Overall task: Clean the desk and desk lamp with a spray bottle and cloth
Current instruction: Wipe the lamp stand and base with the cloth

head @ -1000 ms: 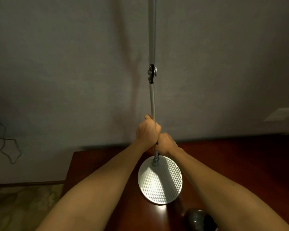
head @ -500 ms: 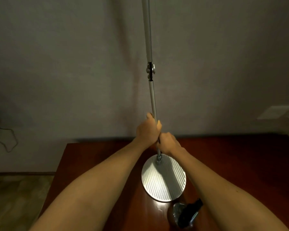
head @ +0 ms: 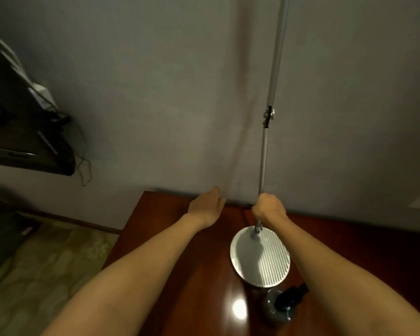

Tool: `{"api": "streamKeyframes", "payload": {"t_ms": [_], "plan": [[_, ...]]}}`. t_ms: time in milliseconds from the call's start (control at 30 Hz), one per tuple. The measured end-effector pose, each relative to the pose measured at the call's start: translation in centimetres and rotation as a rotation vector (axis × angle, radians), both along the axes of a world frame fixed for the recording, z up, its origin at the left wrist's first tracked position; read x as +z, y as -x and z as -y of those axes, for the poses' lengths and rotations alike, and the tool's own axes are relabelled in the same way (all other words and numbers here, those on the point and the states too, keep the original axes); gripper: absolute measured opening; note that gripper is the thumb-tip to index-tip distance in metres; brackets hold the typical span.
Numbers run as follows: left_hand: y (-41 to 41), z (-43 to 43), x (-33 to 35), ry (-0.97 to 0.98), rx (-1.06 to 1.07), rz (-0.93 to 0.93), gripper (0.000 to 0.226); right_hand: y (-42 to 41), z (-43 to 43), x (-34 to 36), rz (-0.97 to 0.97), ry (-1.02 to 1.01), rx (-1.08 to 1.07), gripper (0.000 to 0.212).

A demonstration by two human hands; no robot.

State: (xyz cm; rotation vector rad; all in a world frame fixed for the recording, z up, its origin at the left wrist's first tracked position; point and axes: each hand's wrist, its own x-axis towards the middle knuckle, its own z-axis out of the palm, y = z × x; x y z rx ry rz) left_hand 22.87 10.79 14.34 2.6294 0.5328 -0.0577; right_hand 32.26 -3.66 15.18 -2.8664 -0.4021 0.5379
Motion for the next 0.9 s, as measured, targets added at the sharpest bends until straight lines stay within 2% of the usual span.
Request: {"api": "streamKeyframes", "payload": {"t_ms": [133,300,533,667,767,833,900], "plan": [[6.4,-4.2,-1.2,-0.032,0.033,-0.054,0.038,2.9,-1.9,1.1,0.021,0.054,0.008,0.028],[16.5,-9.0,-5.7,-0.056,0.059,-0.077,0.033,10.1,-7.0,-0.9,0.024,0.042,0.210,0.036],[32.9,-11.5,-12.4,-0.151,0.008,-0.147,0.032,28.8,-12.2,-10.1,0.033,0.037,0.529,0.037],[41.4,-10.9,-16.7,-0.189,-0.184,-0.128,0.031,39.4,-12.3,-15.7,-0.014,0.024,0.627,0.034],[45.7,-9.6,-19.5,-0.183,-0.293,-0.227,0.044,45.3,-10.9,-19.2,-0.011,-0.008,0.643,0.035],[47.5,-8.7,-20.8,-0.181,-0.303,-0.287,0.058,47.9,-9.6,-21.2,-0.006,-0.032,0.593,0.047],[48.6,-8.2,-21.8,-0.237,-0.278,-0.189,0.058,49.7,-8.5,-22.4,0.059,-0.059,0.536,0.051]]}}
